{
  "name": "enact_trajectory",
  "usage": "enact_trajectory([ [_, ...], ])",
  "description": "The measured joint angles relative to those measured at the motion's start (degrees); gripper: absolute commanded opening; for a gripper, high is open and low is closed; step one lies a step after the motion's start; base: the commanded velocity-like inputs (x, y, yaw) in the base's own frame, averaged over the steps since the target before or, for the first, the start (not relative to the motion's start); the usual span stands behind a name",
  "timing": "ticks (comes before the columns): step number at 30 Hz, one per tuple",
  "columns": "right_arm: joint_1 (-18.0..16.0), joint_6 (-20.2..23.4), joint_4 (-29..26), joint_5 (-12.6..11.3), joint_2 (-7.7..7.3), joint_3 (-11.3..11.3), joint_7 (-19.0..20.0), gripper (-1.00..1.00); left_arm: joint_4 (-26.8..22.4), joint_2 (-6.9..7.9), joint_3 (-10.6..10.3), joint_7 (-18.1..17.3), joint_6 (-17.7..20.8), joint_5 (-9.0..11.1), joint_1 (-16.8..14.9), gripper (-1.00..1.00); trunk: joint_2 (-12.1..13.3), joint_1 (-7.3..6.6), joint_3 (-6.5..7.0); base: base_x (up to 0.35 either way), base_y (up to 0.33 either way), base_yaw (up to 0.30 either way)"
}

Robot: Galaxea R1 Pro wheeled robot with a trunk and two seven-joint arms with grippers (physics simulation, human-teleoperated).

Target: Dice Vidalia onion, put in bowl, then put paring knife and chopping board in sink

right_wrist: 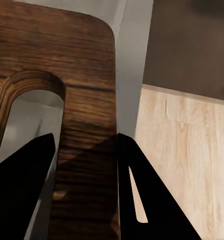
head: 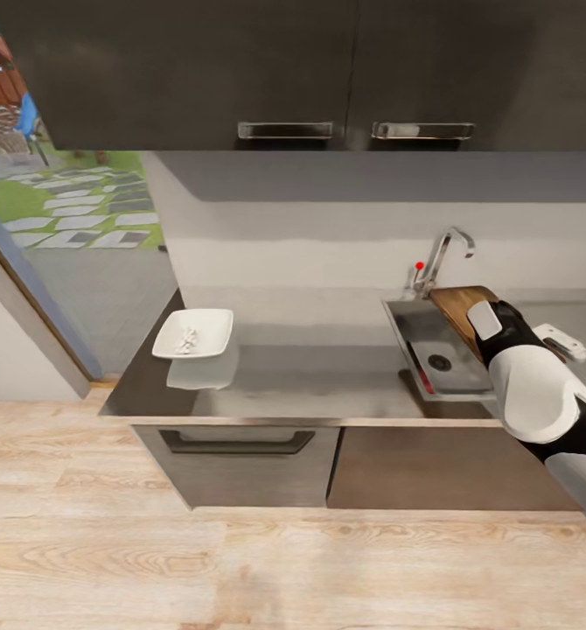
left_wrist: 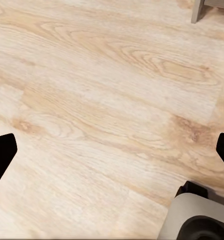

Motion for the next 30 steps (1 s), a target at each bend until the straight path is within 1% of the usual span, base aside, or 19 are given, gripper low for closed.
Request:
enact_trajectory([
  [2, 0.00, -0.81, 1.21, -0.04, 0.13, -0.07, 0.01, -1.00, 0.00, 0.07, 0.08, 0.00, 0.13, 0.02, 0.01, 1.00, 0.00, 0.00, 0.00, 0.008, -0.031, 0.000],
  [5, 0.00, -1.53, 3.41, -0.11, 0.33, -0.21, 0.03, -1.00, 0.01, 0.12, 0.12, 0.02, 0.20, 0.01, 0.00, 1.00, 0.01, 0.00, 0.00, 0.075, 0.138, 0.000],
  [12, 0.02, -2.16, 4.15, 0.18, 0.34, -0.07, 0.04, -1.00, 0.01, 0.13, 0.14, 0.03, 0.20, 0.01, 0.01, 1.00, 0.00, -0.02, 0.00, 0.133, 0.218, 0.000],
  [20, 0.12, -3.19, 4.65, 0.15, 0.28, -0.18, 0.11, -1.00, 0.01, 0.13, 0.14, 0.03, 0.20, 0.03, 0.00, 1.00, 0.00, -0.03, 0.00, 0.240, 0.227, 0.000],
  [27, 0.39, -3.38, 4.95, 0.32, 0.04, -0.22, 0.10, -1.00, 0.00, 0.14, 0.14, 0.05, 0.22, 0.07, 0.01, 1.00, 0.00, 0.00, 0.00, 0.068, 0.048, 0.000],
  [30, 0.59, -4.42, 5.04, 0.45, -0.06, -0.21, 0.10, -1.00, 0.00, 0.13, 0.15, 0.06, 0.22, 0.08, 0.01, 1.00, 0.00, 0.00, 0.00, 0.007, 0.005, 0.000],
])
